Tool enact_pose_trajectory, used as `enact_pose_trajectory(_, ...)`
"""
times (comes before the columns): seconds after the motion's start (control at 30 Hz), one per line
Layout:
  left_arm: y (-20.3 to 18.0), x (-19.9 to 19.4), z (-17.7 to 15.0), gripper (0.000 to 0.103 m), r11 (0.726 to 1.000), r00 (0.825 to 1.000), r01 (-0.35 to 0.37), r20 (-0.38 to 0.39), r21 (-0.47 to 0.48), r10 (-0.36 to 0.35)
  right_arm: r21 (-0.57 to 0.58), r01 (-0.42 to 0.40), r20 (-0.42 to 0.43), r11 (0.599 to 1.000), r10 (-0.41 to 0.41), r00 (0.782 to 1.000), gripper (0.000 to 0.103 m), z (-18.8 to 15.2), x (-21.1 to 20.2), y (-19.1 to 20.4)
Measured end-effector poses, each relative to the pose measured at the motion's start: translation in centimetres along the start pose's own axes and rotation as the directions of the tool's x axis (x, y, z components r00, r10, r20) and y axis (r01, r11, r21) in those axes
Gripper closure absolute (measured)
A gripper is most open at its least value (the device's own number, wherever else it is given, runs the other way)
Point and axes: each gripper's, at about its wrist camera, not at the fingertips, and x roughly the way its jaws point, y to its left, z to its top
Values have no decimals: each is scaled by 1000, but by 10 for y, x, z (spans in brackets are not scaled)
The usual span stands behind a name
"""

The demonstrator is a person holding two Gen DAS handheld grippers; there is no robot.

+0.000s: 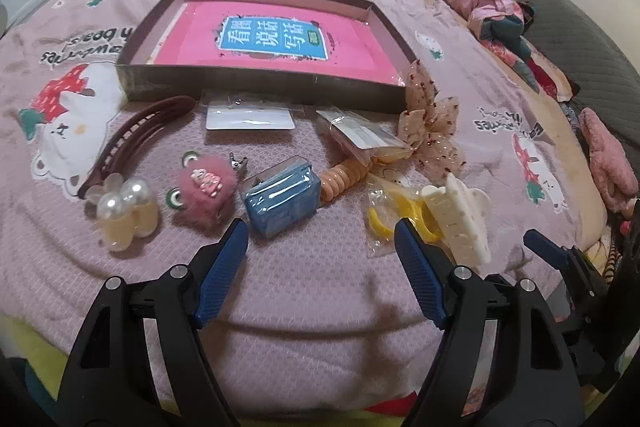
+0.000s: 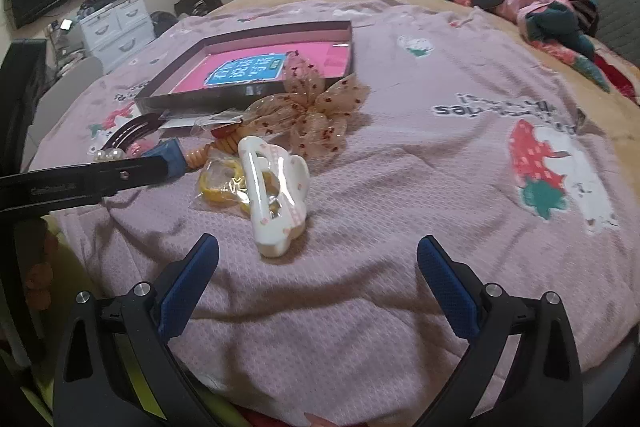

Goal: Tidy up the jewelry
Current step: 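Grasp the blue plastic case with the left gripper while the right grasps the white claw clip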

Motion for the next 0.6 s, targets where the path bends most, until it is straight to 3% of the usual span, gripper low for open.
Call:
enact_pose_trajectory(0.27,10,16,9,44,999,999,-25,-25,-46,24,-37,-64,-21,997,63,998,24,16,24,4)
enact_pose_trajectory(0.33,13,17,11,48,997,999,-27,-22,-66,26,-30,-90,-40,995,89,995,36,21,32,2)
enact_pose_trajectory(0.6,28,31,19,50,987,999,-24,-38,-158,18,-37,-143,-35,989,141,989,60,27,39,2)
